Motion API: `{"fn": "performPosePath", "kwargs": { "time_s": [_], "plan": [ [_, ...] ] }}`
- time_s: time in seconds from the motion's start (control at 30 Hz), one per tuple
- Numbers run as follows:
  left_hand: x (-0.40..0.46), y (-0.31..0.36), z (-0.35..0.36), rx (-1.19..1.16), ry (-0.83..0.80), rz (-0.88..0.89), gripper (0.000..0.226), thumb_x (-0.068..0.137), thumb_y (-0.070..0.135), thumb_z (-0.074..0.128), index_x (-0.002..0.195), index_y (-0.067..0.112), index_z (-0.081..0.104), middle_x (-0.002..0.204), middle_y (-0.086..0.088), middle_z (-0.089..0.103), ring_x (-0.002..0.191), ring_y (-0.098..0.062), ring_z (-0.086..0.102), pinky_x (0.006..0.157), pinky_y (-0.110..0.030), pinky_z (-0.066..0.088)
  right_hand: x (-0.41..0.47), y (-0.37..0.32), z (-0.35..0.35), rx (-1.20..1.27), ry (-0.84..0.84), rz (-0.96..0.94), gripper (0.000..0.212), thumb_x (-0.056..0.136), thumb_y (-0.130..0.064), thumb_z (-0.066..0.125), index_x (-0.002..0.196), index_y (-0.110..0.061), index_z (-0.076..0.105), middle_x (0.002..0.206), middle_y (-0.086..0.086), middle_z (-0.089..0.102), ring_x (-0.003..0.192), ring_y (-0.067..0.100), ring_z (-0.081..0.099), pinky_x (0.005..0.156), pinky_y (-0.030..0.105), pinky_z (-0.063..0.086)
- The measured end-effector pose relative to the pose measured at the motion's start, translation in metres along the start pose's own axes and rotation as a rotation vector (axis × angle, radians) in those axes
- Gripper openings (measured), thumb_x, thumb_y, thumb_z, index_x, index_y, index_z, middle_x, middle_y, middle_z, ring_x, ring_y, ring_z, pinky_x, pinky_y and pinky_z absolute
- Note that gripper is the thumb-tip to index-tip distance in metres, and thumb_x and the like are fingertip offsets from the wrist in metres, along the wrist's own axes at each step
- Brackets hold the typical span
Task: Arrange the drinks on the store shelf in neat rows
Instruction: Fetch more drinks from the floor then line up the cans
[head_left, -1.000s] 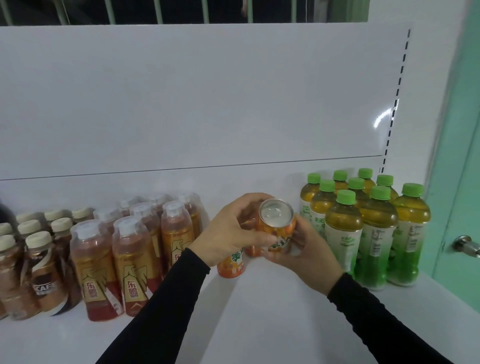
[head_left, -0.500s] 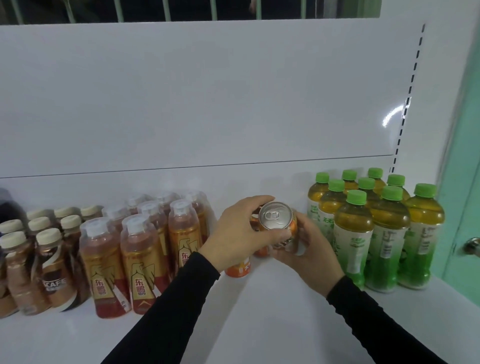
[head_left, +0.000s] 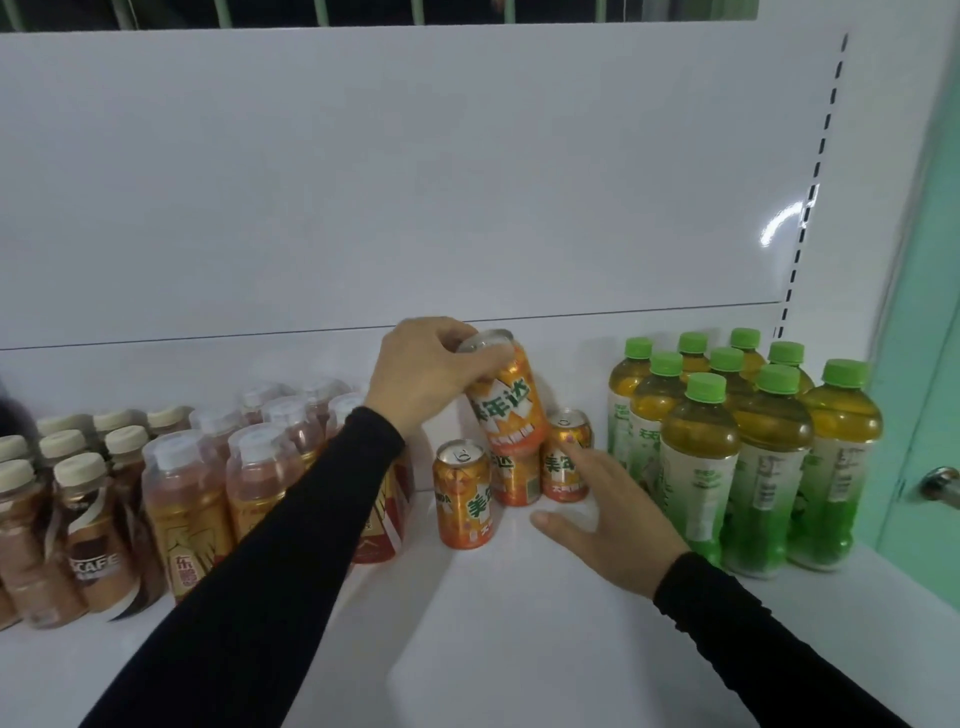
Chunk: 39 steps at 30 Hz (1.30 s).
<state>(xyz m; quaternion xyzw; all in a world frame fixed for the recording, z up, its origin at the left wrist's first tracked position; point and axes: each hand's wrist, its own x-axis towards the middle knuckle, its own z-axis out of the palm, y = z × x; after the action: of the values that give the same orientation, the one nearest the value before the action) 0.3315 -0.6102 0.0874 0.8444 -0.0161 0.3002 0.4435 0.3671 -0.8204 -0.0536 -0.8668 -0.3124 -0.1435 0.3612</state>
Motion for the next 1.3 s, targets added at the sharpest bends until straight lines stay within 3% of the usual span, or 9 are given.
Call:
{"fn": "performPosePath", "kwargs": {
  "time_s": [0.17, 0.3, 0.43, 0.6, 0.73, 0.93, 1.1, 1.23, 1.3],
  "plan": [
    [0.032, -0.006, -0.008, 0.135, 0.089, -0.022, 0.035, 0.072, 0.047, 0.083, 0.079, 0.013, 0.076, 0.078, -0.001, 0.074, 0.078, -0.017, 0.072, 0.073, -0.045, 0.061, -0.017, 0.015, 0.015, -0.255, -0.285, 0.091, 0.103, 0.076, -0.089, 0.029, 0.155, -0.025, 0.017, 0.16, -0.002, 0.024, 0.146, 0.015, 0.023, 0.118, 0.038, 0.028],
    [0.049, -0.02, -0.003, 0.235, 0.064, -0.095, 0.045, 0.072, 0.049, 0.083, 0.079, 0.006, 0.074, 0.079, -0.007, 0.074, 0.078, -0.02, 0.071, 0.071, -0.04, 0.061, -0.025, 0.011, 0.018, -0.371, -0.465, 0.161, 0.094, 0.086, -0.079, 0.029, 0.158, -0.021, 0.01, 0.165, 0.001, 0.008, 0.151, 0.02, 0.003, 0.122, 0.036, 0.009],
    [0.051, -0.036, 0.009, 0.306, 0.027, -0.142, 0.048, 0.074, 0.045, 0.082, 0.066, 0.0, 0.069, 0.076, -0.017, 0.072, 0.074, -0.031, 0.068, 0.067, -0.041, 0.055, -0.029, 0.01, 0.02, -0.343, -0.574, 0.238, 0.135, 0.046, -0.098, -0.005, 0.158, -0.024, 0.009, 0.166, 0.001, 0.0, 0.152, 0.021, -0.005, 0.123, 0.036, 0.001],
    [0.048, -0.064, 0.025, 0.325, -0.035, -0.274, 0.047, 0.072, 0.049, 0.083, 0.071, 0.003, 0.073, 0.074, -0.01, 0.073, 0.078, -0.027, 0.069, 0.065, -0.032, 0.052, -0.03, 0.01, 0.023, -0.398, -0.58, 0.242, 0.087, 0.09, -0.075, 0.027, 0.158, -0.024, 0.01, 0.166, 0.003, -0.002, 0.152, 0.022, -0.005, 0.122, 0.037, -0.002],
    [0.04, -0.078, 0.036, 0.257, -0.124, -0.376, 0.045, 0.067, 0.048, 0.089, 0.069, 0.007, 0.069, 0.068, -0.003, 0.068, 0.068, -0.021, 0.064, 0.054, -0.024, 0.044, -0.03, 0.011, 0.024, -0.402, -0.595, 0.25, 0.088, 0.088, -0.078, 0.023, 0.158, -0.025, 0.01, 0.166, 0.002, -0.002, 0.152, 0.021, -0.005, 0.122, 0.037, -0.003],
    [0.033, -0.094, 0.046, 0.258, -0.185, -0.429, 0.048, 0.069, 0.042, 0.088, 0.096, 0.003, 0.076, 0.092, -0.009, 0.075, 0.088, -0.024, 0.071, 0.081, -0.038, 0.061, -0.03, 0.015, 0.026, -0.393, -0.589, 0.24, 0.1, 0.078, -0.086, 0.014, 0.158, -0.026, 0.011, 0.166, 0.002, -0.001, 0.152, 0.021, -0.004, 0.122, 0.036, -0.003],
    [0.035, -0.096, 0.048, 0.303, -0.241, -0.396, 0.044, 0.076, 0.042, 0.082, 0.099, 0.005, 0.076, 0.096, -0.009, 0.075, 0.092, -0.024, 0.07, 0.086, -0.041, 0.06, -0.03, 0.013, 0.025, -0.377, -0.584, 0.25, 0.105, 0.073, -0.087, 0.012, 0.158, -0.026, 0.01, 0.166, 0.002, -0.001, 0.152, 0.021, -0.004, 0.122, 0.036, -0.003],
    [0.037, -0.087, 0.048, 0.432, -0.292, -0.294, 0.032, 0.085, 0.04, 0.075, 0.091, 0.009, 0.071, 0.085, -0.003, 0.069, 0.085, -0.02, 0.065, 0.061, -0.026, 0.049, -0.03, 0.013, 0.025, -0.381, -0.576, 0.249, 0.09, 0.086, -0.08, 0.022, 0.158, -0.025, 0.01, 0.166, 0.002, -0.001, 0.152, 0.021, -0.004, 0.123, 0.036, -0.002],
    [0.037, -0.079, 0.051, 0.524, -0.249, -0.189, 0.029, 0.089, 0.038, 0.069, 0.093, 0.01, 0.065, 0.087, 0.0, 0.063, 0.087, -0.021, 0.059, 0.061, -0.024, 0.04, -0.03, 0.013, 0.025, -0.382, -0.572, 0.243, 0.088, 0.088, -0.078, 0.025, 0.158, -0.025, 0.011, 0.166, 0.002, 0.0, 0.152, 0.021, -0.003, 0.122, 0.036, -0.002]
  ]
}}
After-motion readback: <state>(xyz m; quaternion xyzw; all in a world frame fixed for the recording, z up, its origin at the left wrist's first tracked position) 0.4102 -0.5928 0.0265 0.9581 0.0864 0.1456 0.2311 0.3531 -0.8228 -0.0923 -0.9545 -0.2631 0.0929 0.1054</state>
